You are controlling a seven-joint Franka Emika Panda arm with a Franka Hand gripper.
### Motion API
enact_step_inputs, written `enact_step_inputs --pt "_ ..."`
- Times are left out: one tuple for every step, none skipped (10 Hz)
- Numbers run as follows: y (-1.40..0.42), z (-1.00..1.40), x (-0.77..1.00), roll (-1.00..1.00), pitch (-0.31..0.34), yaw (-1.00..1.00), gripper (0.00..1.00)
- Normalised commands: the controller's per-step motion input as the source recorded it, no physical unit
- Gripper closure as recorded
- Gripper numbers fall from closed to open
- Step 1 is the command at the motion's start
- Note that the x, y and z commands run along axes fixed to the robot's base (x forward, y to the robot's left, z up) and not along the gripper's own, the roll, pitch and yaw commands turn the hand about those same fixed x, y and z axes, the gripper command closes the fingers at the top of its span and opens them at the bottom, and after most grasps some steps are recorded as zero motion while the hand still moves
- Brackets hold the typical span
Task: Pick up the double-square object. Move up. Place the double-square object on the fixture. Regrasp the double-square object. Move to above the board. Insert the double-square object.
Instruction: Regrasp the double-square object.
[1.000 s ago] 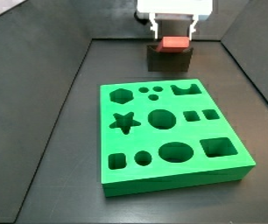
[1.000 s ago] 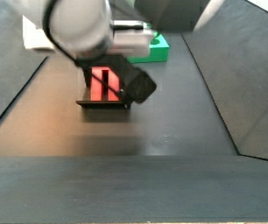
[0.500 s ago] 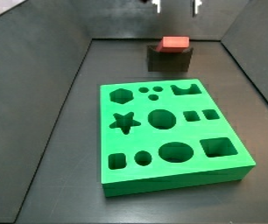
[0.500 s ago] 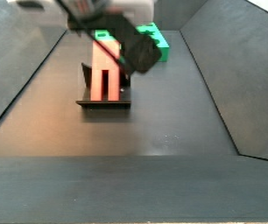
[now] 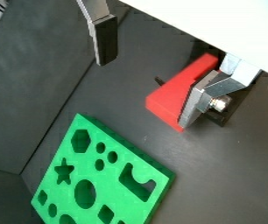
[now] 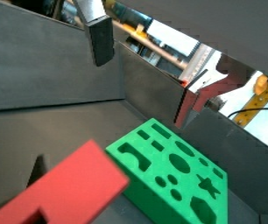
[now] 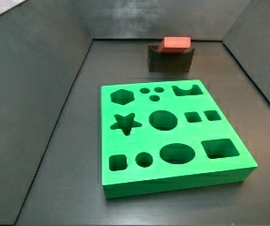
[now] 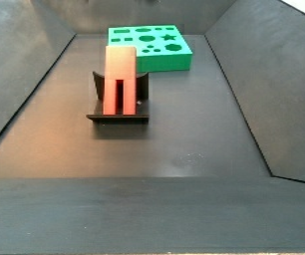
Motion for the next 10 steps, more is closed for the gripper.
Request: enact_step_inputs --pt "-0.56 0.28 -0.04 1.0 0.041 0.04 0.0" --pt "-0.43 0.14 -0.02 1.0 0.04 0.04 0.0" --pt "-0.17 0.05 0.0 1.0 0.04 0.04 0.0" --pt "-0.02 0.05 -0.02 1.0 0.04 0.04 0.0" --pt "-0.05 0.03 -0.01 1.0 0.038 0.04 0.0" --pt "-0.04 0.02 0.0 1.0 0.035 0.04 0.0" --pt "-0.03 0.02 -0.01 1.0 0.034 0.04 0.0" --pt "-0.02 0.02 0.0 1.0 0.032 0.04 0.0" --pt "-0.02 0.01 0.01 1.0 0.031 0.04 0.0" --pt "-0.02 0.01 0.01 1.0 0.034 0.04 0.0"
